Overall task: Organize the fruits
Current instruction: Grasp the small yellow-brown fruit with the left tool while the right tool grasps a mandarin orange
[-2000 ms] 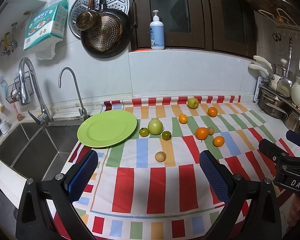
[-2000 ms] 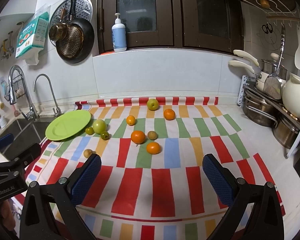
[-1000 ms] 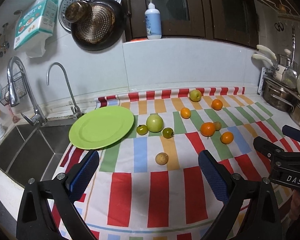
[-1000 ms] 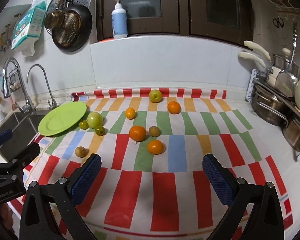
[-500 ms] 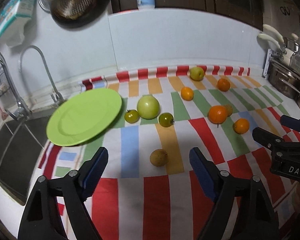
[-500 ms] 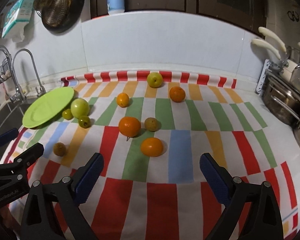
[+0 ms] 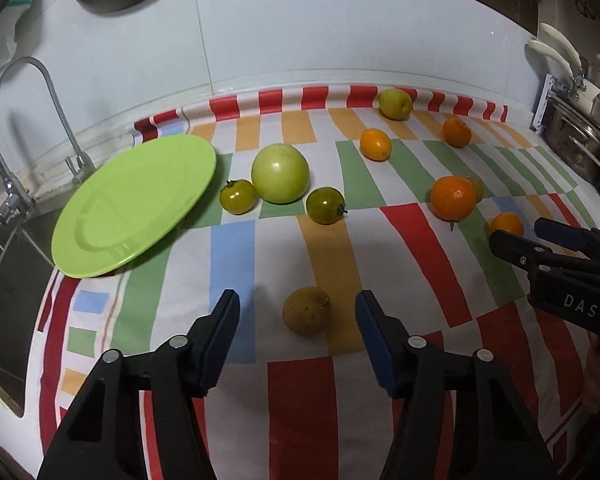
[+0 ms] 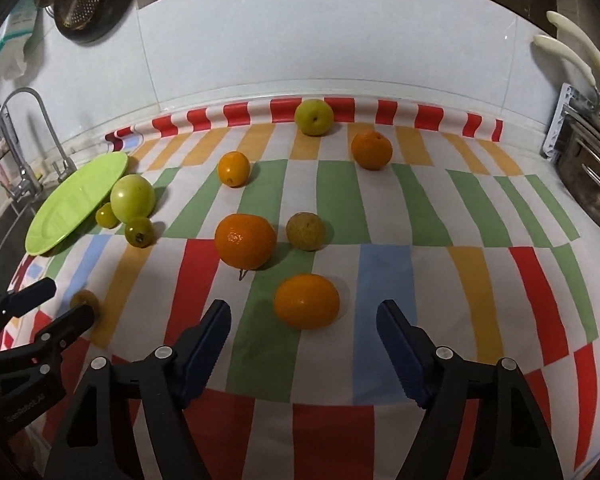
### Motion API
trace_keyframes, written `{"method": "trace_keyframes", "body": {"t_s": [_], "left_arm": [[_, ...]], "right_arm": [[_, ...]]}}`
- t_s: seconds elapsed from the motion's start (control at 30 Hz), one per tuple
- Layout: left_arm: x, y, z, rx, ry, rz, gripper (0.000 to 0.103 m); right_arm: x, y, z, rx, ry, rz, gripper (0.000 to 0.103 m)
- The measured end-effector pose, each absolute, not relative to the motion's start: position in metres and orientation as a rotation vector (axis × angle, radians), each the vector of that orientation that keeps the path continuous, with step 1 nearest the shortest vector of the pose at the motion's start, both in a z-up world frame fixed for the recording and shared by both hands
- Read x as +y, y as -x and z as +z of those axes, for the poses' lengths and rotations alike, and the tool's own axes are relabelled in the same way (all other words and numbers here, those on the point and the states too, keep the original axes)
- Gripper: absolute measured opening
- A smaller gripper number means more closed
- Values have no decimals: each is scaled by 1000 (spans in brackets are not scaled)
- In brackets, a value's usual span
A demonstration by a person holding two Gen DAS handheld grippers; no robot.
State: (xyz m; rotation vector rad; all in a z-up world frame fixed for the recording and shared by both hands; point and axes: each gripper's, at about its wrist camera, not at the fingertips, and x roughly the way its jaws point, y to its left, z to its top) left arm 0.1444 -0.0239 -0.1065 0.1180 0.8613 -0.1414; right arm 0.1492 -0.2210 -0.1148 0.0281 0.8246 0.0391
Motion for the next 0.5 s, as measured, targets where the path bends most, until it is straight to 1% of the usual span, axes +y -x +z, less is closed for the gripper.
{"method": "trace_keyframes", "body": {"t_s": [0.03, 0.13, 0.27, 0.4, 0.43, 0.5], "left_arm": [[-24, -145, -107, 866, -117, -143, 56], [-25, -148, -109, 882, -112, -146, 53], [-25, -150, -112, 896, -106, -153, 42], [-25, -152, -113, 905, -97, -160, 37], [-25, -152, -113, 906, -95, -162, 34], [-25, -153, -114, 907, -95, -166, 29]], "right_arm": [[-221, -151, -116, 826, -28, 39, 73], [-221, -155, -118, 834, -28, 47, 67], [-221, -160, -121, 848, -25, 54, 58], [-221, -163, -125, 866, -31, 54, 52], [-221, -164, -125, 868, -27, 49, 51], [-221, -165, -126, 870, -20, 45, 44]]}}
